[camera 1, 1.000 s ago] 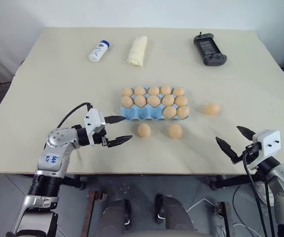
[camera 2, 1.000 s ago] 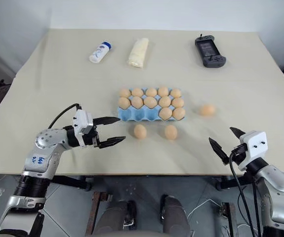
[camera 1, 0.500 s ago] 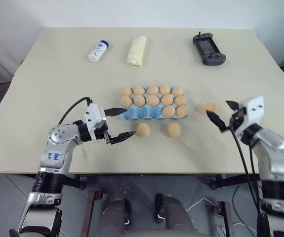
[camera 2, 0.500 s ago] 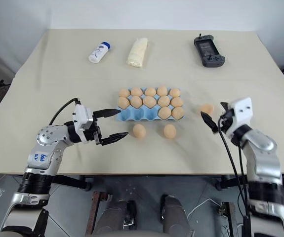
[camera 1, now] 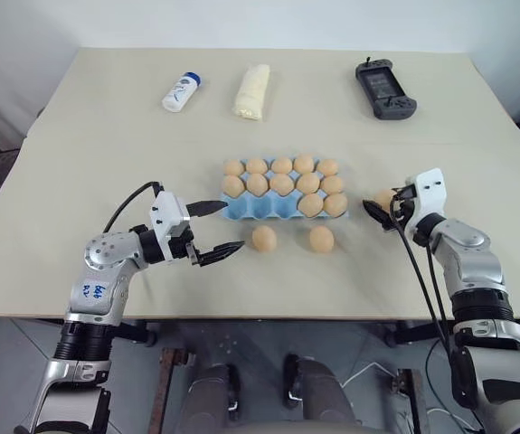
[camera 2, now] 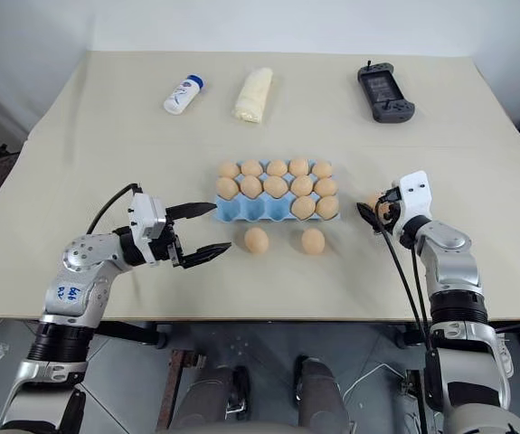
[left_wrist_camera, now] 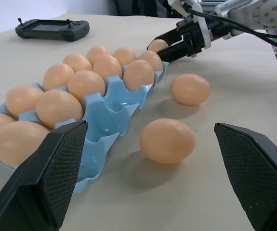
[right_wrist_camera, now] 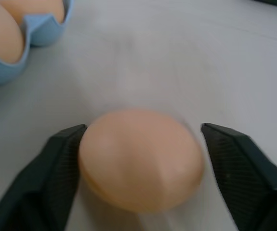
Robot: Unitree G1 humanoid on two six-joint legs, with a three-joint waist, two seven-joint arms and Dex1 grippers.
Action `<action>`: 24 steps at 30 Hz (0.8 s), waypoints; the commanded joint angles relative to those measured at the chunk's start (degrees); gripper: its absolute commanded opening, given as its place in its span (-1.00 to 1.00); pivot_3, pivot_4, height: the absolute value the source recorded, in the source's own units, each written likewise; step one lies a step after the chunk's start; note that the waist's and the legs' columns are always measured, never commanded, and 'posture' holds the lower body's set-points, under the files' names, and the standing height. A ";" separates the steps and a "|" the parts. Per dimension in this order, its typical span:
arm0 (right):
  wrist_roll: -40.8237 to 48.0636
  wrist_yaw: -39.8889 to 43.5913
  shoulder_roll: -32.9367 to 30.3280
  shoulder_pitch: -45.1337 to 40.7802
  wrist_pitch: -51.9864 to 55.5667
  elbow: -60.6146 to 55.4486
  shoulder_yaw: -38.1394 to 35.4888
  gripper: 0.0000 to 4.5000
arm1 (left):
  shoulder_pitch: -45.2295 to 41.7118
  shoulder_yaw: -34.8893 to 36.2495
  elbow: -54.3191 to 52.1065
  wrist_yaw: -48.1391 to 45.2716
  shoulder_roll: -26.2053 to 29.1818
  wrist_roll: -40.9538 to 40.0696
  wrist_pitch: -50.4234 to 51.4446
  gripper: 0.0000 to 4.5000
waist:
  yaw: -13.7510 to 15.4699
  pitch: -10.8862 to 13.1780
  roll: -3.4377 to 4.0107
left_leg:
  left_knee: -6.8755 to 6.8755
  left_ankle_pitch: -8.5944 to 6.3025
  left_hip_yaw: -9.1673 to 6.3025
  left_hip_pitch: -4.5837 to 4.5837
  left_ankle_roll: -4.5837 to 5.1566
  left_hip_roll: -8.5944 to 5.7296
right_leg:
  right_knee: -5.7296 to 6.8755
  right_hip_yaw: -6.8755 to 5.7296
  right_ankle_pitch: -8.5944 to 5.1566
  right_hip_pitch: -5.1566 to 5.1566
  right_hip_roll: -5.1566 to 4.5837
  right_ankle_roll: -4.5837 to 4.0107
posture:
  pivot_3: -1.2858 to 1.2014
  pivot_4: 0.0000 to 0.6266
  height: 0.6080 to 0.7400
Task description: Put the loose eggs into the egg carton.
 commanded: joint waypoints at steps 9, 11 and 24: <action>8.38 5.10 2.24 3.15 15.59 -34.64 5.96 0.07 | 2.31 4.00 -0.27 0.65 3.56 -0.44 -1.37 1.00 | -0.55 0.03 0.05 | -0.03 -0.26 -0.04 0.02 -0.09 0.07 | 0.05 0.02 -0.01 -0.09 -0.01 -0.01 | 0.03 -0.52 1.00; 8.10 5.41 3.27 1.45 18.28 -36.85 9.31 0.07 | 2.75 4.32 0.13 0.44 3.93 -0.48 -1.42 1.00 | -0.50 0.03 0.05 | -0.05 -0.24 -0.06 0.02 -0.14 0.08 | 0.10 -0.01 -0.03 -0.14 0.00 -0.05 | 0.03 -0.52 1.00; 0.01 4.00 11.16 -5.93 12.21 -24.24 18.91 0.07 | 3.78 3.97 -1.49 1.41 4.04 -0.23 -1.02 1.00 | -0.49 0.02 0.03 | 0.08 0.09 0.01 -0.80 -0.12 -0.01 | 0.44 -0.05 0.01 -0.88 -0.07 -0.01 | 0.03 -0.52 1.00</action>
